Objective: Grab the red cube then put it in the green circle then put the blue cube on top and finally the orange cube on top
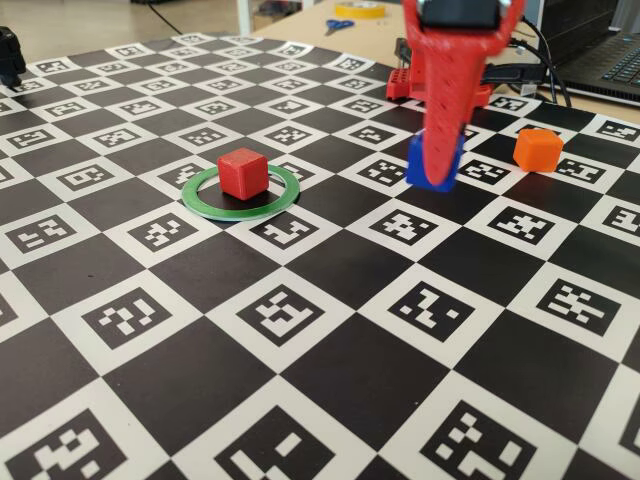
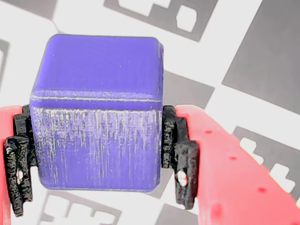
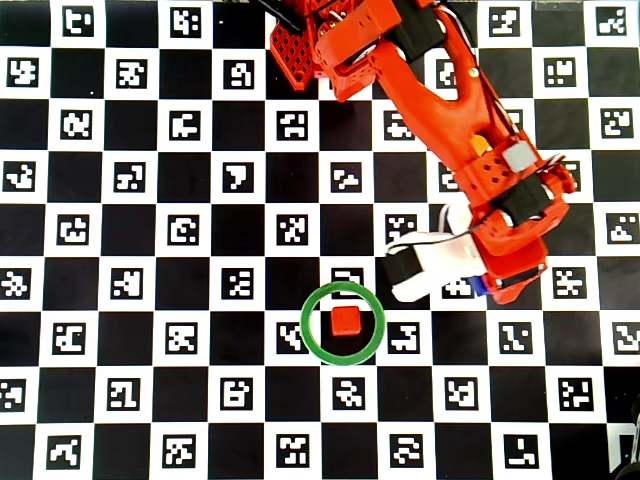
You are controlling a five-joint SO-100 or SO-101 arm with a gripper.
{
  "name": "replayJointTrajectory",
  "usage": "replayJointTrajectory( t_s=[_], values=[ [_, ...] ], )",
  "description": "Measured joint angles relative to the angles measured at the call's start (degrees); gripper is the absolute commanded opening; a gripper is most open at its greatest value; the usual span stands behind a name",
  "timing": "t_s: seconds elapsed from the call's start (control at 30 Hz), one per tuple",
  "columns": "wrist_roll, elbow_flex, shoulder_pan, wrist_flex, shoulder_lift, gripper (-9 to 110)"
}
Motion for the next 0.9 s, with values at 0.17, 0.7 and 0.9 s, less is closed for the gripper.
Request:
replayJointTrajectory(
  t_s=[0.17,0.7,0.9],
  values=[
    [-4.7,0.1,5.7,4.0,5.8,3],
    [-14.0,0.1,24.8,9.4,9.8,2],
    [-14.9,-2.9,26.5,9.4,5.9,2]
  ],
)
